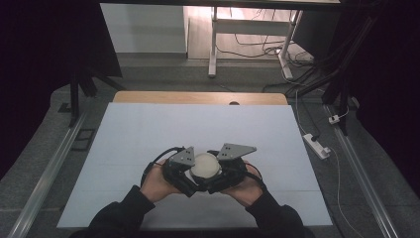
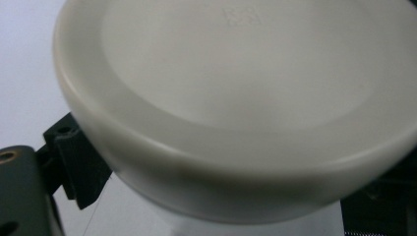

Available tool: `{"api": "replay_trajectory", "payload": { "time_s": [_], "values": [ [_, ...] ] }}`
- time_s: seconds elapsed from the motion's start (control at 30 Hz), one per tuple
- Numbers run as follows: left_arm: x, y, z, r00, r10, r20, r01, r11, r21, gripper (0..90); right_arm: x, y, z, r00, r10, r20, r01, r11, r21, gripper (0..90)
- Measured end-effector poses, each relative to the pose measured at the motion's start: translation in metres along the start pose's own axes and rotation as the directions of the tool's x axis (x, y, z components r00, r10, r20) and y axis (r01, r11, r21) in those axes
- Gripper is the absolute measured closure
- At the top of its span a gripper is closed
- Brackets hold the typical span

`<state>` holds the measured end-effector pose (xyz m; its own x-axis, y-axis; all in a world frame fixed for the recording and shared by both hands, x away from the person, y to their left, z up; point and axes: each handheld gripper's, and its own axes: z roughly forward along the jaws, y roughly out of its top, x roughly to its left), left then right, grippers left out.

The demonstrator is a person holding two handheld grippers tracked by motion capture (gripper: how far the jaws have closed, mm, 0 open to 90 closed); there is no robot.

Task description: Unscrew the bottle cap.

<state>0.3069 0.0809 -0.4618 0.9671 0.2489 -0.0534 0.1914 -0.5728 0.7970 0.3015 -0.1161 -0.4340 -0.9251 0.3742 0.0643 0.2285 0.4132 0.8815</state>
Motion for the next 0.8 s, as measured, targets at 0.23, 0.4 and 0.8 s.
{"api": "replay_trajectory", "payload": {
  "time_s": [0.23, 0.4, 0.8],
  "values": [
    [0.002, -0.001, 0.000, 0.9963, 0.035, 0.078, -0.035, 0.9994, 0.001, 7.5, -0.008, -0.001, 0.000, 0.9916, -0.043, -0.122, 0.045, 0.999, 0.009, 6.9],
    [0.001, -0.002, -0.002, 0.9867, 0.079, 0.142, -0.078, 0.9969, -0.011, 7.4, -0.013, 0.000, -0.001, 0.9672, -0.078, -0.242, 0.079, 0.997, -0.004, 6.8],
    [-0.001, 0.000, -0.003, 0.9955, 0.057, 0.075, -0.056, 0.9983, -0.012, 7.4, -0.012, 0.000, -0.004, 0.9716, -0.065, -0.228, 0.058, 0.998, -0.036, 1.0]
  ]
}}
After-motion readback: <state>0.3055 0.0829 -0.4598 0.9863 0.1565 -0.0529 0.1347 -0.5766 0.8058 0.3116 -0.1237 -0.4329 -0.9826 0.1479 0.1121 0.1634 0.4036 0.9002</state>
